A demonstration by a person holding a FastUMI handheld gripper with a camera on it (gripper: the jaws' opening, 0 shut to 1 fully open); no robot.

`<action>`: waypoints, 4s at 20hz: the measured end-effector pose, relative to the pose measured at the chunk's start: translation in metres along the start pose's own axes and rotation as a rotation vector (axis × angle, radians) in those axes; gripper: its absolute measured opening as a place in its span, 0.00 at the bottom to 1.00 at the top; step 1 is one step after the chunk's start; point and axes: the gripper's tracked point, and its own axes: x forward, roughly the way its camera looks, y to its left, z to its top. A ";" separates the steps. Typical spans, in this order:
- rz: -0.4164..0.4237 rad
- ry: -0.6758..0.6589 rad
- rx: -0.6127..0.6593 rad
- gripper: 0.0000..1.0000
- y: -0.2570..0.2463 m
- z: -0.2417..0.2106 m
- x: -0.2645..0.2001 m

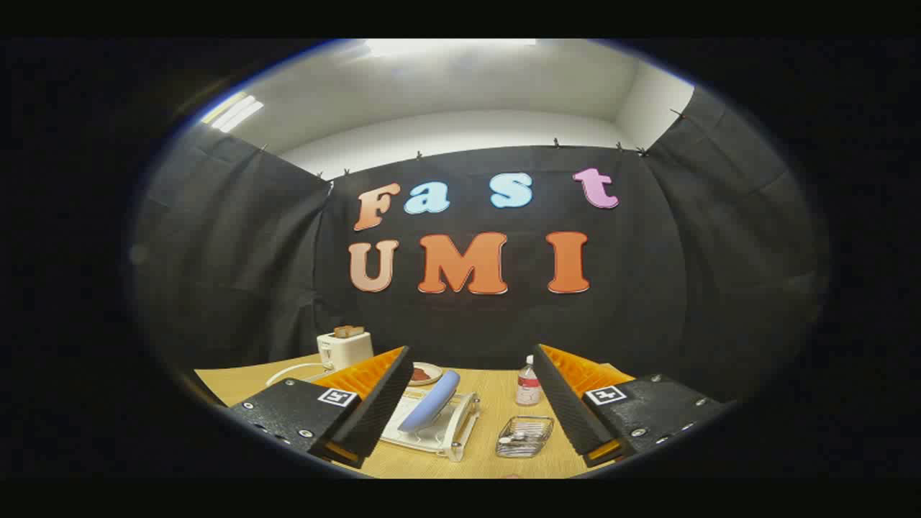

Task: Take the plate from the dish rack, then take the spoon from the basket and place it into the plate.

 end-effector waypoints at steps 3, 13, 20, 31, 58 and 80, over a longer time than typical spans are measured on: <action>0.005 0.007 -0.010 0.99 0.001 -0.003 0.001; 0.005 0.040 0.007 0.99 0.004 -0.015 0.013; 0.058 0.127 0.006 0.99 0.019 -0.021 0.043; 0.095 0.485 -0.045 0.99 0.041 -0.080 0.117; 0.014 1.081 -0.192 0.60 0.047 -0.205 0.162; -0.140 1.014 -0.210 0.26 0.045 -0.163 0.168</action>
